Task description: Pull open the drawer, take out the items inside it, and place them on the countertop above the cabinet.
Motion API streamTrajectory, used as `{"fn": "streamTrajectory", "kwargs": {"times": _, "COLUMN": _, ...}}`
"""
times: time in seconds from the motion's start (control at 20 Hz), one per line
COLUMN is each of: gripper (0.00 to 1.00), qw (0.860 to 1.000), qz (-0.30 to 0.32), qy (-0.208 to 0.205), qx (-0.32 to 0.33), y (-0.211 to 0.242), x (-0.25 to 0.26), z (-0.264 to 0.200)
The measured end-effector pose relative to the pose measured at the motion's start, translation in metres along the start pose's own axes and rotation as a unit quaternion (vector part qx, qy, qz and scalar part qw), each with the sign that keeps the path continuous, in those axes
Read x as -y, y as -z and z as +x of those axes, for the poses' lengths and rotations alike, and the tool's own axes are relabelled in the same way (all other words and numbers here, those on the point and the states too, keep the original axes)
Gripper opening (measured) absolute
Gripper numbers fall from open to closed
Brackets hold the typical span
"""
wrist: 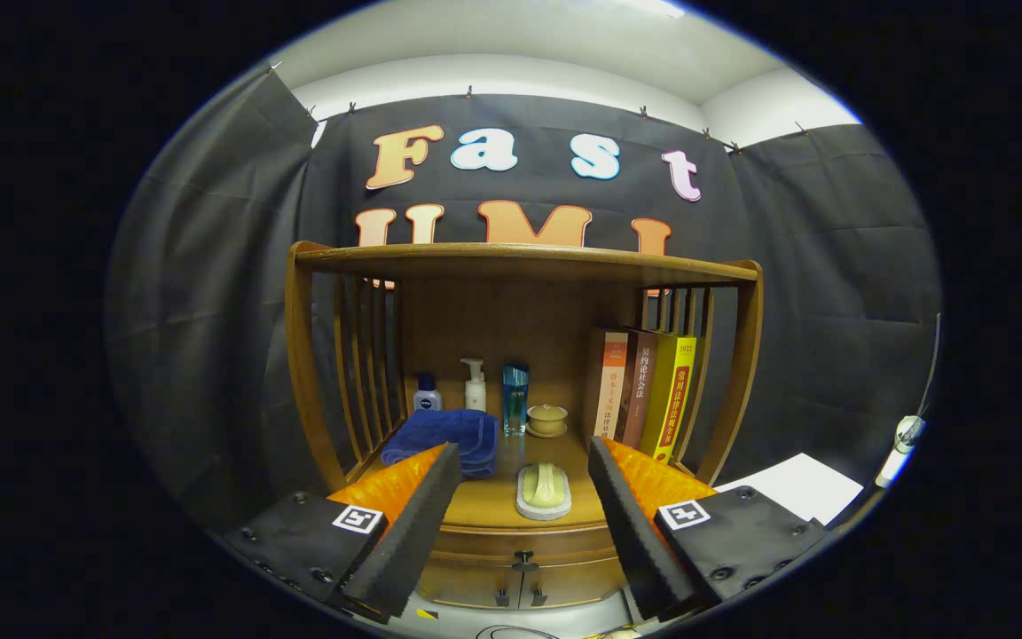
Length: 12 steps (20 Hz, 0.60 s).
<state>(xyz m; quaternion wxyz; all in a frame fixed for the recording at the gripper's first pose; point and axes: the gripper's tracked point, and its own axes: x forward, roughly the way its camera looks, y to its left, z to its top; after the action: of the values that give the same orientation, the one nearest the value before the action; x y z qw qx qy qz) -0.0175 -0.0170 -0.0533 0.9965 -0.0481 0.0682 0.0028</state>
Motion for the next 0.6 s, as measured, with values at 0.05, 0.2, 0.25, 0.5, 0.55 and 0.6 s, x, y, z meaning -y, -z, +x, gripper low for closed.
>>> {"fn": "streamTrajectory", "kwargs": {"times": 0.05, "gripper": 0.97, "qw": 1.0, "qz": 0.001, "qy": 0.001, "qx": 0.001, "y": -0.0004, "x": 0.0005, "z": 0.0003}}
{"fn": "streamTrajectory", "kwargs": {"times": 0.2, "gripper": 0.97, "qw": 1.0, "qz": 0.003, "qy": 0.002, "qx": 0.002, "y": 0.0008, "x": 0.0016, "z": 0.0007}}
{"fn": "streamTrajectory", "kwargs": {"times": 0.25, "gripper": 0.97, "qw": 1.0, "qz": 0.002, "qy": 0.003, "qx": 0.001, "y": 0.0007, "x": 0.0017, "z": -0.0005}}
{"fn": "streamTrajectory", "kwargs": {"times": 0.5, "gripper": 0.97, "qw": 1.0, "qz": -0.001, "qy": 0.003, "qx": 0.002, "y": -0.0001, "x": 0.0023, "z": -0.0005}}
{"fn": "streamTrajectory", "kwargs": {"times": 0.55, "gripper": 0.97, "qw": 1.0, "qz": -0.001, "qy": 0.003, "qx": 0.002, "y": 0.0007, "x": 0.0021, "z": -0.0007}}
{"fn": "streamTrajectory", "kwargs": {"times": 0.6, "gripper": 0.97, "qw": 1.0, "qz": -0.001, "qy": 0.002, "qx": 0.002, "y": 0.0004, "x": 0.0012, "z": -0.0007}}
